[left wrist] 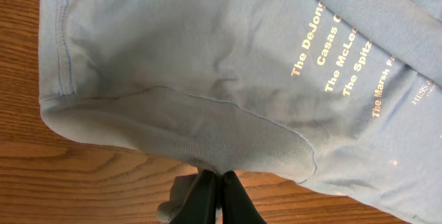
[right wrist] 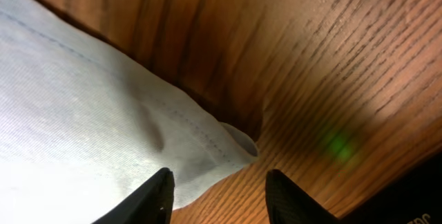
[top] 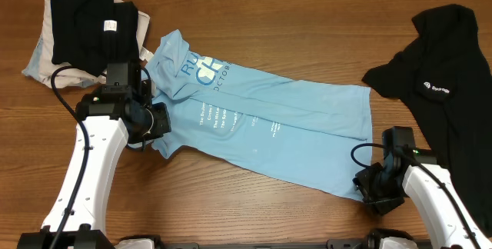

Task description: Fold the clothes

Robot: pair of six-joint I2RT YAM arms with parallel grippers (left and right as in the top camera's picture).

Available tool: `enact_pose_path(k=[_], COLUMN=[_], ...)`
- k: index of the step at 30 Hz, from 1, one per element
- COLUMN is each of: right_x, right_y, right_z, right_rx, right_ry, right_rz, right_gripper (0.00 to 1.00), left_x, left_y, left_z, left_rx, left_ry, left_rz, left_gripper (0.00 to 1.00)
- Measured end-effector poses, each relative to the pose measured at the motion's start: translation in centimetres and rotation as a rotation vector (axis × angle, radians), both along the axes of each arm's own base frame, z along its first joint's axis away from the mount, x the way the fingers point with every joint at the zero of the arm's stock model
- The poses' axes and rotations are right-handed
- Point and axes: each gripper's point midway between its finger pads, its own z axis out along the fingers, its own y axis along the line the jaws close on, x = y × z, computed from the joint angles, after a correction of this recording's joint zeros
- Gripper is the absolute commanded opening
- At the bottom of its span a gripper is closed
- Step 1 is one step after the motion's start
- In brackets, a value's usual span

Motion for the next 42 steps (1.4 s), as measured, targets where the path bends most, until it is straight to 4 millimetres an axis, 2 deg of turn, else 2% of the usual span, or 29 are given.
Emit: enact_pose_path(k=[6, 10, 12, 16, 25, 26, 27, 28, 32, 35, 38, 42], right_x=[-0.2, -0.7, -0.8, -0.1, 0.3, 0.5, 0.6, 0.7, 0.8, -0.1, -0.2, 0.9], right_y=[0.2, 0.4, 0.5, 0.7, 1.2, 1.3, 1.4, 1.4, 2.1, 2.8, 3.0, 2.9], right_z=[-0.2, -0.6, -0.7, -0.8, -1.6, -1.7, -1.7, -1.7, -1.5, -0.9, 0.5, 3.1], right_rx=[0.012, 0.021, 0.028, 0.042, 0.076, 0.083, 0.089, 0.094, 0.141, 0.182, 0.201, 0.201], right_ry=[0.003, 0.014, 0.014, -0.008, 0.011, 0.01, 0.007, 0.007, 0.002, 0.045, 0.063, 0.0], right_rz=[0.006, 0.006, 0.006, 0.006, 0.021, 0.024, 0.027, 0.025, 0.05, 0.071, 0.09, 0.128], right_gripper=[0.42, 0.47, 0.54, 0.55, 0.3, 0.24, 0.09, 0.04, 0.04, 0.04, 0.04, 0.04], left_x=[0.0, 0.0, 0.0, 0.1, 0.2, 0.3, 0.4, 0.4, 0.3, -0.4, -1.1, -1.0], left_y=[0.0, 0.0, 0.1, 0.3, 0.4, 0.4, 0.4, 0.4, 0.7, 0.8, 0.9, 0.9], left_z=[0.0, 0.0, 0.0, 0.0, 0.0, 0.0, 0.1, 0.1, 0.0, 0.3, 1.3, 3.4], left_rx=[0.0, 0.0, 0.004, 0.014, 0.022, 0.022, 0.022, 0.025, 0.038, 0.044, 0.052, 0.051], left_ry=[0.0, 0.0, -0.001, -0.006, -0.01, -0.013, -0.016, -0.016, -0.011, 0.02, 0.05, 0.046], left_rz=[0.0, 0.0, 0.001, 0.003, 0.005, 0.005, 0.005, 0.006, 0.009, 0.009, 0.007, 0.002], left_gripper=[0.04, 0.04, 0.04, 0.04, 0.04, 0.04, 0.04, 0.04, 0.04, 0.04, 0.04, 0.04])
